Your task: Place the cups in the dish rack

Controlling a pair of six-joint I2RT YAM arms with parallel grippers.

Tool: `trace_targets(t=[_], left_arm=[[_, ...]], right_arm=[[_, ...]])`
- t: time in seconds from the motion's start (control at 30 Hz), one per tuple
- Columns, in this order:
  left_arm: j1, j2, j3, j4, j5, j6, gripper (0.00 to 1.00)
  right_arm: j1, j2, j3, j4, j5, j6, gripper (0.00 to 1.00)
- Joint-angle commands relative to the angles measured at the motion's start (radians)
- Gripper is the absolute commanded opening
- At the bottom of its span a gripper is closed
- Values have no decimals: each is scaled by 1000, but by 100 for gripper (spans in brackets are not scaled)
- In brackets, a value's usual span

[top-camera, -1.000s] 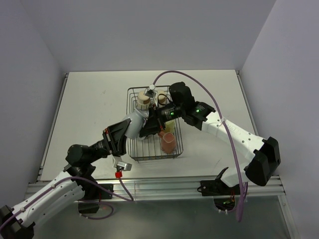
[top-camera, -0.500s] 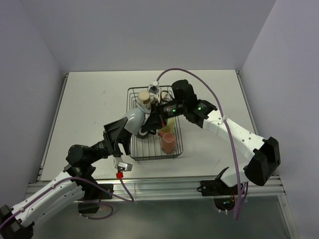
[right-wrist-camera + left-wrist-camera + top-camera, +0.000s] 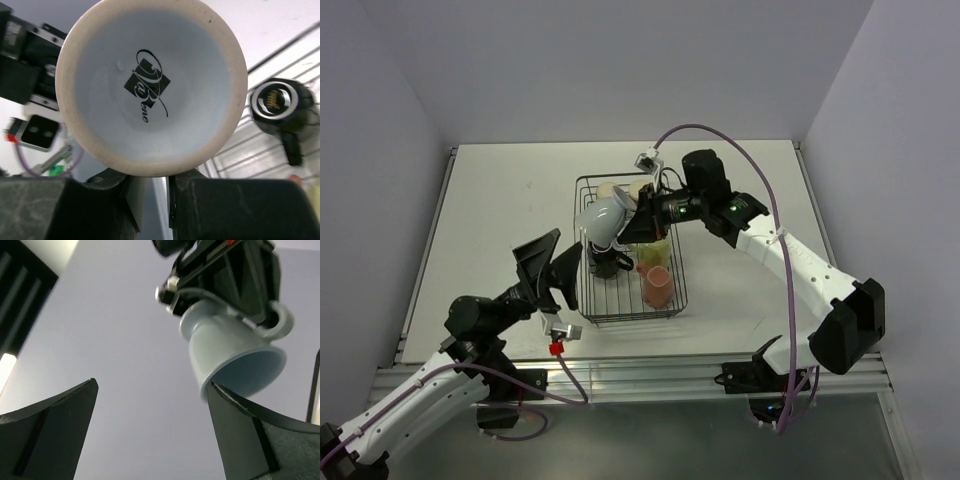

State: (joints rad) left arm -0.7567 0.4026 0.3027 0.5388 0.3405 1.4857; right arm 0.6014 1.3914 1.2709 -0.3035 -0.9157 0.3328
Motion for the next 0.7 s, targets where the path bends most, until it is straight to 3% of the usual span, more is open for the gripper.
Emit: trace_targets(t=[0.0,0.2,0.37,0.67], left_arm=[[-4,-19,74,-45,-136,-96,99],[-4,-36,168,-144,-306,-270,99],[-4,64,344,-269,-562,-626,99],[144,153,588,-597,-565,-1281,99]], right_arm=[[-18,-78,56,-8,37,-144,0],[-17,-124,12,-75,139,-316,0],[20,-138,-22,-109,250,-480,0],[61,-106,-59,-124,259,-692,0]])
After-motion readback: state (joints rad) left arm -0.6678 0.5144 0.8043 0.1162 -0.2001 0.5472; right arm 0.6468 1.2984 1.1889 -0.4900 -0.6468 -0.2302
